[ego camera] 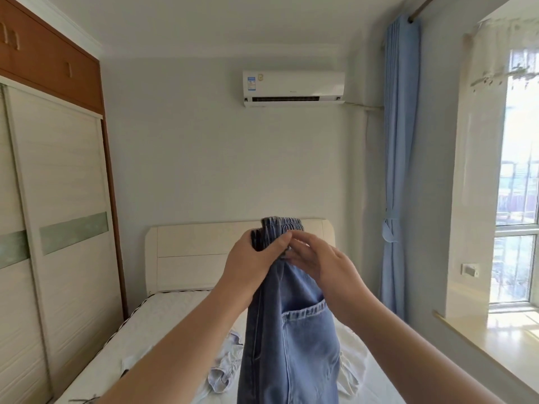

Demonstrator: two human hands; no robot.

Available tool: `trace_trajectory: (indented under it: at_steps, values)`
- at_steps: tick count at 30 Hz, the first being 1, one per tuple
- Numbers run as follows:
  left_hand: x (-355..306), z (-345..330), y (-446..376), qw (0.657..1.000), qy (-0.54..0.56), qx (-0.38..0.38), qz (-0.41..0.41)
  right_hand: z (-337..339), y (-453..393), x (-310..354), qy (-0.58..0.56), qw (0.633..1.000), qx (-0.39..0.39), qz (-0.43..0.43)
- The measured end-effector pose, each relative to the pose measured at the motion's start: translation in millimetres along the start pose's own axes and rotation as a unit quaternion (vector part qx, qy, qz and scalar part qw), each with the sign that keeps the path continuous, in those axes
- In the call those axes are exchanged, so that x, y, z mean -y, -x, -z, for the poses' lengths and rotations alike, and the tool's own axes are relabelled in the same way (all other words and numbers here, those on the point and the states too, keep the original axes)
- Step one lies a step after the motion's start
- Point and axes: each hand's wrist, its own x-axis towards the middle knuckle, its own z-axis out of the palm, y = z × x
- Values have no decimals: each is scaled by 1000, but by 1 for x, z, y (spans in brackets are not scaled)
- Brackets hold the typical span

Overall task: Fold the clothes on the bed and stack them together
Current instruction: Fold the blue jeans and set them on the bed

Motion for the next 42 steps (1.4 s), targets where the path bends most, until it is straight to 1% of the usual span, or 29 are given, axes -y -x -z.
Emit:
trace_trajectory:
  at_steps: [2, 3, 4, 5, 6, 7, 8, 10, 11, 12, 13, 15, 19, 21, 23, 26, 28, 30, 33, 36, 37, 39, 42]
  values:
    - [7, 5, -3, 1000, 10, -6, 0, 11, -3, -1, -34, 999, 5, 0]
    - [9, 8, -5, 1000, 8, -2, 1, 17, -5, -2, -34, 999, -13, 8]
    - [10, 11, -5, 1000, 1, 11, -2, 24, -9, -4, -7, 998, -51, 22]
    - [11, 13, -5, 1000, -6, 27, -9, 33, -12, -9, 42, 994, -96, 35]
    - [11, 15, -4, 999, -12, 44, -19, 41, -16, -16, 98, 987, -122, 32]
    - [10, 16, -3, 998, -16, 61, -30, 47, -17, -22, 137, 984, -112, 4]
    - [10, 17, -2, 996, -16, 77, -39, 52, -19, -29, 139, 987, -73, -41]
    - [9, 19, -1, 993, -6, 106, -51, 60, -23, -43, 71, 986, 28, -147]
    - [9, 20, -1, 992, 0, 116, -57, 61, -22, -46, 45, 981, 58, -182]
    - [8, 21, -1, 990, 5, 123, -64, 62, -21, -47, 34, 977, 74, -198]
    - [9, 23, -1, 990, 8, 126, -71, 63, -21, -48, 38, 977, 76, -195]
    - [9, 27, -1, 989, 13, 126, -75, 64, -23, -49, 66, 984, 60, -152]
    - [10, 39, -5, 987, 14, 147, -70, 64, -23, -39, 118, 991, -1, -69]
    - [10, 47, -9, 984, -13, 157, -78, 63, -23, -34, 128, 991, -18, -46]
    - [9, 57, -13, 977, -60, 185, -92, 62, -24, -32, 121, 992, -28, -24]
    - [2, 73, -17, 948, -156, 261, -99, 63, -23, -31, 130, 991, -44, -4]
    - [-7, 80, -19, 924, -233, 287, -100, 63, -23, -33, 125, 991, -40, 3]
    - [-21, 81, -18, 901, -314, 277, -115, 62, -20, -34, 106, 994, -26, 16]
    - [-36, 65, -10, 870, -385, 267, -157, 56, -16, -36, 119, 992, -6, 48]
    - [-38, 36, 0, 829, -459, 278, -158, 46, -12, -39, 144, 987, -5, 67]
    - [-36, 27, 3, 820, -472, 280, -159, 44, -11, -40, 146, 987, -11, 68]
    - [-32, 15, 8, 824, -468, 279, -158, 43, -9, -41, 153, 985, -31, 71]
    - [-20, 8, 8, 823, -476, 283, -129, 46, -6, -43, 159, 982, -59, 80]
